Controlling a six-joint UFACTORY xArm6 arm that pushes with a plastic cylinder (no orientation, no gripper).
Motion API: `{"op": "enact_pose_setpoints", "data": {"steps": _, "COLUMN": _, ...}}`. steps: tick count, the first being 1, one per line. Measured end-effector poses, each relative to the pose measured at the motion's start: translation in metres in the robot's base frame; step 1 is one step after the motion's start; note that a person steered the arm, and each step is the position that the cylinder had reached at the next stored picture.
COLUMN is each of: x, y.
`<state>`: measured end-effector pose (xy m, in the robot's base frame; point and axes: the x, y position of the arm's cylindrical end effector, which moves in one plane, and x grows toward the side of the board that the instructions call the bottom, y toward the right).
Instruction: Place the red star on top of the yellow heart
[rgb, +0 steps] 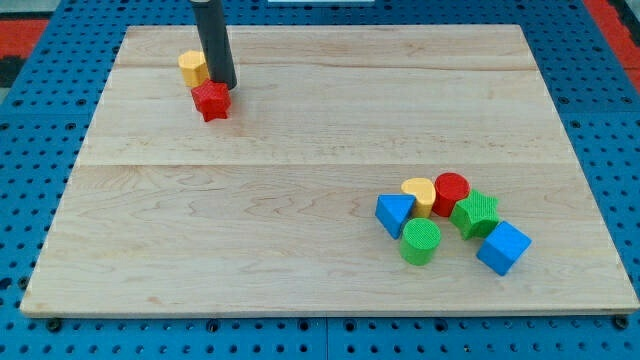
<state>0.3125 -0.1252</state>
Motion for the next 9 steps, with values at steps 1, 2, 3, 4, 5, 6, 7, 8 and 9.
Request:
{"op": "enact_pose_setpoints", "data": {"steps": 1, "x": -0.029, "y": -0.056}}
{"op": "enact_pose_setpoints", "data": {"steps": 2, "x": 0.032, "y": -0.044}}
{"op": "enact_pose_setpoints", "data": {"steps": 3, "x": 0.066, "y": 0.066}}
{"op": "enact_pose_setpoints", "data": {"steps": 4, "x": 0.019, "y": 0.094}}
{"op": "enact_pose_setpoints", "data": {"steps": 5, "x": 0.033, "y": 0.131}}
{"op": "enact_pose_setpoints", "data": {"steps": 6, "x": 0.086, "y": 0.151}}
{"op": "enact_pose_setpoints", "data": {"steps": 7, "x": 0.12, "y": 0.204}}
{"op": "enact_pose_setpoints", "data": {"steps": 8, "x": 0.129, "y": 0.211}}
{"op": "enact_pose_setpoints", "data": {"steps": 9, "x": 0.062, "y": 0.114}}
